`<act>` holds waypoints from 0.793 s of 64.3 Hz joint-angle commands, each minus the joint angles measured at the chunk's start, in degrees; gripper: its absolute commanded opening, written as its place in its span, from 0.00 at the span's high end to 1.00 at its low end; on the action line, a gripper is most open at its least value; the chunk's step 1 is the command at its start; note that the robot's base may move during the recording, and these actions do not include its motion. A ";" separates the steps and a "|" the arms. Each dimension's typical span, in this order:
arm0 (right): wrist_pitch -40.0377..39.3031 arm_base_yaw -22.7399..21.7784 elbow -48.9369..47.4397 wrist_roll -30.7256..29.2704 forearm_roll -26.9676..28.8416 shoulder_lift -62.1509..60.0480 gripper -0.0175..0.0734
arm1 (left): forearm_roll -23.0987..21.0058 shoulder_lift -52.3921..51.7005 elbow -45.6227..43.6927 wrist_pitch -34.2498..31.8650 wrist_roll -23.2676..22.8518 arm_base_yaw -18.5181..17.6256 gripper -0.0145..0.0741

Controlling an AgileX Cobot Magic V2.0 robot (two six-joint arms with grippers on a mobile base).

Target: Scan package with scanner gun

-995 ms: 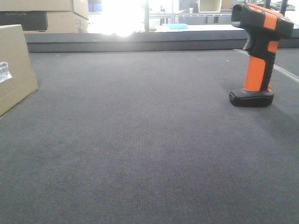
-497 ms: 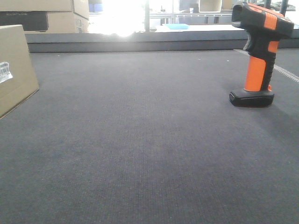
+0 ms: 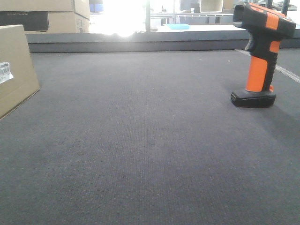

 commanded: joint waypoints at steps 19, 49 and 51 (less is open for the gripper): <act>-0.86 -0.26 0.08 -0.24 0.06 -0.09 0.98 | 0.47 -0.26 -0.05 -1.03 -0.44 0.08 0.96; -0.86 -0.26 0.08 -0.24 0.06 -0.09 0.98 | 0.47 -0.26 -0.05 -1.03 -0.44 0.08 0.96; -0.86 -0.26 0.08 -0.24 0.06 -0.09 0.98 | 0.47 -0.26 -0.05 -1.03 -0.44 0.08 0.96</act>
